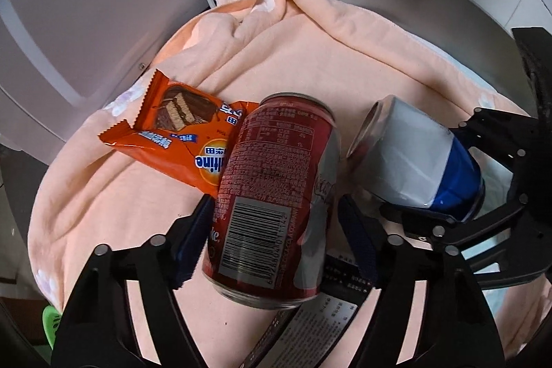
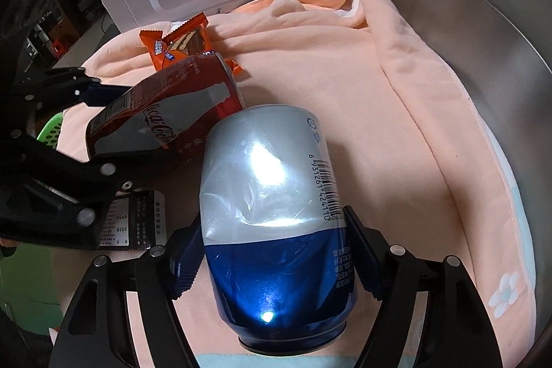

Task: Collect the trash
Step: 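Grasp the Coca-Cola can with the left tool while the right tool grasps the blue-and-white can, then carry both cans over the green basket and open both tools, then move the right tool to the orange snack wrapper while the left tool approaches the black box, then grasp the black printed box with the left tool while the right tool grasps the snack wrapper, then carry the box and snack wrapper over the green basket and release both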

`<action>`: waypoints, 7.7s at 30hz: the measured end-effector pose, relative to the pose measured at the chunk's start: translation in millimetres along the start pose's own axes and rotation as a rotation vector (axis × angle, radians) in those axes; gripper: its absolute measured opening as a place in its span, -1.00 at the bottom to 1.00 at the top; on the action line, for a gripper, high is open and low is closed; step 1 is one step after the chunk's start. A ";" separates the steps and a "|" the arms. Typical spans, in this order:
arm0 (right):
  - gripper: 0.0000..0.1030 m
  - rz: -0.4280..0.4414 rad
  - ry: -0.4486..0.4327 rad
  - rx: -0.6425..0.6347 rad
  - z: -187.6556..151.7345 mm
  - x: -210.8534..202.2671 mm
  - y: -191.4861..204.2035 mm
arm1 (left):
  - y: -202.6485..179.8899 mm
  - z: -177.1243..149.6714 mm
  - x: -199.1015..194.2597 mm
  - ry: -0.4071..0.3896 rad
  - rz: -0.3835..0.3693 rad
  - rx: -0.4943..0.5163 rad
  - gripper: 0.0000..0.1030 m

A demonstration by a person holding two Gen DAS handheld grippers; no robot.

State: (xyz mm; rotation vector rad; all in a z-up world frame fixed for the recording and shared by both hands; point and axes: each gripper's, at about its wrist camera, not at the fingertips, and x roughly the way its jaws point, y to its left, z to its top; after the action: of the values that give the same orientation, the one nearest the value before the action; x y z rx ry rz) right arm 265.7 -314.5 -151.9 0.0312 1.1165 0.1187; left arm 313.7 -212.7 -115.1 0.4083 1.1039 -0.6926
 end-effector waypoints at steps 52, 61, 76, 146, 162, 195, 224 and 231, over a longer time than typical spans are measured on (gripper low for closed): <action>0.38 0.389 -0.116 -0.306 46.1 -39.1 270.0 | 216.0 -264.7 -178.7 -0.189 0.347 -0.702 0.31; 0.38 0.445 -0.057 -0.328 61.7 -4.6 334.7 | 242.2 -319.6 -174.9 -0.129 0.390 -0.821 0.31; 0.57 0.522 -0.040 -0.321 88.5 26.3 395.5 | 257.1 -329.4 -162.0 -0.103 0.375 -0.869 0.32; -0.07 0.112 -0.098 -0.091 96.6 -7.8 32.4 | 23.4 -109.4 -36.0 -0.062 -0.007 -0.073 0.64; -0.07 0.115 -0.106 -0.051 64.0 -21.5 30.2 | 10.8 -98.5 -13.3 -0.070 -0.025 -0.035 -0.05; -0.06 0.455 -0.106 -0.310 58.1 -26.3 265.5 | 207.3 -278.6 -173.0 -0.186 0.454 -0.703 -0.06; 0.55 0.497 -0.109 -0.376 48.6 -4.7 355.6 | 231.1 -329.6 -204.3 -0.210 0.558 -0.885 0.50; 0.67 0.385 -0.179 -0.372 25.6 -38.8 308.3 | 191.9 -311.9 -217.0 -0.261 0.566 -0.860 0.71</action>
State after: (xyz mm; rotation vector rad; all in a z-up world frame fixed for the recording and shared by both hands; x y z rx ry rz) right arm 247.3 -11.7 -79.8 -0.0751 0.8849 0.6541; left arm 177.1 185.3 -51.1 -0.1192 0.8777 0.2472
